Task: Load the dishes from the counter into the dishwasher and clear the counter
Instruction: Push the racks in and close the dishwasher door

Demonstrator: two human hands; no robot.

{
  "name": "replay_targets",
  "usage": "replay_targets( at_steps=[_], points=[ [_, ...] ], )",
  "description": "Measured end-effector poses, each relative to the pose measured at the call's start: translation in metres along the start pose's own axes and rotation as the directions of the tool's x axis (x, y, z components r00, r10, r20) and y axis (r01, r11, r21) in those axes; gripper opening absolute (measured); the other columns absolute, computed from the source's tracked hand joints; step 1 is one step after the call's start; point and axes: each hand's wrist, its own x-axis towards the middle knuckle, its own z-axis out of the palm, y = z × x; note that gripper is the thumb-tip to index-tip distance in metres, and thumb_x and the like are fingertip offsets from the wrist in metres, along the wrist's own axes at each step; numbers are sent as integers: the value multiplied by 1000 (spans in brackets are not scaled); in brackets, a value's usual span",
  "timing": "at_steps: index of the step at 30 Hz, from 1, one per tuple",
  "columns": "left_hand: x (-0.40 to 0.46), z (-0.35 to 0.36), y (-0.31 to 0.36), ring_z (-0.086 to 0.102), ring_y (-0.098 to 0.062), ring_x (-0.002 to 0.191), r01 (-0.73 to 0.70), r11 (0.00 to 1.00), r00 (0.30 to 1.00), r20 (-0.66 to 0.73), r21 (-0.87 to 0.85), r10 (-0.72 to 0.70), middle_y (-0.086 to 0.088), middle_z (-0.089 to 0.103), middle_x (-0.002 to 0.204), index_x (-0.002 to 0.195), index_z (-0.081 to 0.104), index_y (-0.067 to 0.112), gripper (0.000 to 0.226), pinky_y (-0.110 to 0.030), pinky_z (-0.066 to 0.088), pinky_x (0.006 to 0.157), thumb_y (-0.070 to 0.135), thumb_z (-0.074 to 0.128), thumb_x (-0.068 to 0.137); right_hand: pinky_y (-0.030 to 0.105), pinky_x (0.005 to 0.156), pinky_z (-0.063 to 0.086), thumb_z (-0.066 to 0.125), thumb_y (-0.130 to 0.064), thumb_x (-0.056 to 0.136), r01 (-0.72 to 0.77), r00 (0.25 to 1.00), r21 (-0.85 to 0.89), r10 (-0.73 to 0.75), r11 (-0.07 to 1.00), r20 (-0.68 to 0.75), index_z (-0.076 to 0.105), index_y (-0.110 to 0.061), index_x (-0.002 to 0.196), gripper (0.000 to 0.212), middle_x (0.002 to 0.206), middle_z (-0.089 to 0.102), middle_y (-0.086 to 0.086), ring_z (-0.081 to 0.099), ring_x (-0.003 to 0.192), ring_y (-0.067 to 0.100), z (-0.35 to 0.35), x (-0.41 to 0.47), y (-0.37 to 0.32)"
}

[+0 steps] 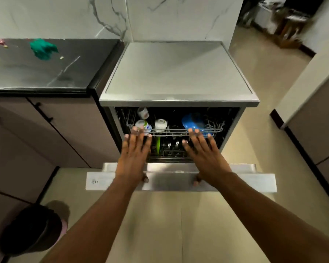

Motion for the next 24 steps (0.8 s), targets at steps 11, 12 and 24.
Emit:
replay_targets(
  at_steps=[11,12,24],
  points=[
    [121,-41,-41,-29,-42,140,105,994,993,-45,-38,-107,-23,-35,151,148,-26,9,147,-52,-13,114,66,76,59,61,115,-5,66,-73,65,-185,976,176,160,967,147,-28,-5,146,142,148,-38,27,-30,139,43,-20,110,75],
    [130,-43,-43,-29,-40,140,94,994,994,-43,-49,-96,-21,-35,151,148,-26,10,145,-52,-13,115,62,77,61,61,115,-5,67,-72,66,-185,976,184,158,965,152,-29,-5,146,141,148,-38,26,-30,139,43,-21,118,79],
    [191,-31,-60,6,-19,149,-47,918,987,-159,-394,-17,3,10,162,155,15,25,74,-40,9,121,11,54,94,57,117,8,47,-34,100,-253,967,376,217,892,136,-10,-31,153,78,162,-10,9,-10,149,28,-6,176,104]
  ],
)
